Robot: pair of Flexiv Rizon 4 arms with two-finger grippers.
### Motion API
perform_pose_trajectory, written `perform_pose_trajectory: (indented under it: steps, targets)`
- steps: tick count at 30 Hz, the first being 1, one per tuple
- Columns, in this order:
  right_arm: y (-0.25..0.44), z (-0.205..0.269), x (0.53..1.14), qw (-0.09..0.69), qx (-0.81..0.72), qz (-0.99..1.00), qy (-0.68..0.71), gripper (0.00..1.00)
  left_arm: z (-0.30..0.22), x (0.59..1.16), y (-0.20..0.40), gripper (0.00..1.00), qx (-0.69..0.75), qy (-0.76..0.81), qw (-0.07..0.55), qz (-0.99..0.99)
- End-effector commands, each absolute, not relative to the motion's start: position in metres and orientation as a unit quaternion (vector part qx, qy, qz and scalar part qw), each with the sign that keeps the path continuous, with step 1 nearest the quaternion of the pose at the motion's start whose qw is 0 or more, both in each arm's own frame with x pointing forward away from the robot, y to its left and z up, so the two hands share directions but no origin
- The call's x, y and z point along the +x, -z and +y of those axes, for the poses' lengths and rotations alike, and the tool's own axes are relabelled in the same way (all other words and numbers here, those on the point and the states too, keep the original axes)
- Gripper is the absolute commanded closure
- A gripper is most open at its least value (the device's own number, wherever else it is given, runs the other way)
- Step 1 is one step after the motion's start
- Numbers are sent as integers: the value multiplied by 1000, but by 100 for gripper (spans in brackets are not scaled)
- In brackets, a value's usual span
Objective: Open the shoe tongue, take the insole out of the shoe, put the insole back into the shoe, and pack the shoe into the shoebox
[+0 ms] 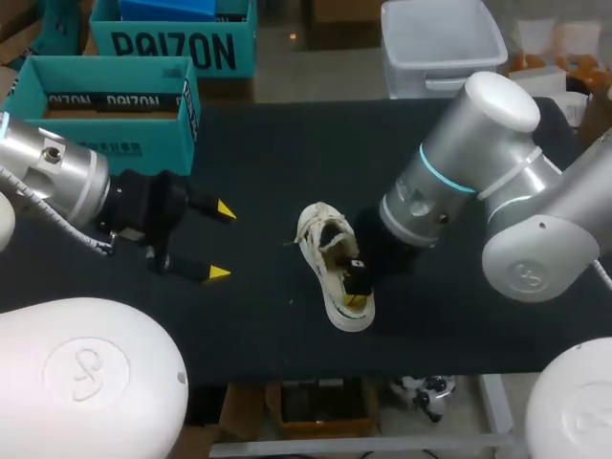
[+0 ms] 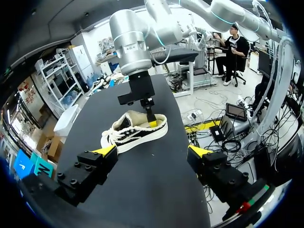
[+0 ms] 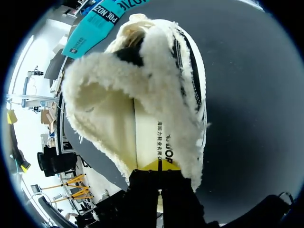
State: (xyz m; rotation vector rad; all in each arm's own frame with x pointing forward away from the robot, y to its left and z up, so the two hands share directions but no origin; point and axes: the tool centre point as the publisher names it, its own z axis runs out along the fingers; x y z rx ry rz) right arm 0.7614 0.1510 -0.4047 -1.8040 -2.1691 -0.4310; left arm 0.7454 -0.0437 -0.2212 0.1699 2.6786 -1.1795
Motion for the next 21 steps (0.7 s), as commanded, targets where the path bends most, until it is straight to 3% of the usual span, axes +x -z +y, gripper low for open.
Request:
perform_pose_trajectory:
  steps: [1, 12, 13, 14, 15, 16, 21]
  targets:
    - [416, 153, 762, 37, -626, -730, 273, 100, -47, 741, 217, 0, 20, 387, 120, 914]
    - [408, 131, 767, -15, -588, -732, 343, 100, -61, 743, 217, 0, -167, 279, 89, 941]
    - [404, 127, 768, -27, -582, -734, 350, 75, -61, 745, 219, 0, -171, 273, 87, 943]
    - [401, 124, 769, -34, -581, -735, 349, 59, -61, 747, 221, 0, -185, 269, 82, 942]
    - [397, 120, 770, -36, -580, -734, 352, 17, -61, 749, 222, 0, -200, 263, 79, 941]
    - [390, 114, 771, -46, -573, -732, 365, 0, -61, 753, 224, 0, -212, 259, 70, 940]
    - [360, 87, 776, -86, -524, -753, 388, 0, -59, 759, 233, 0, -273, 239, 51, 930]
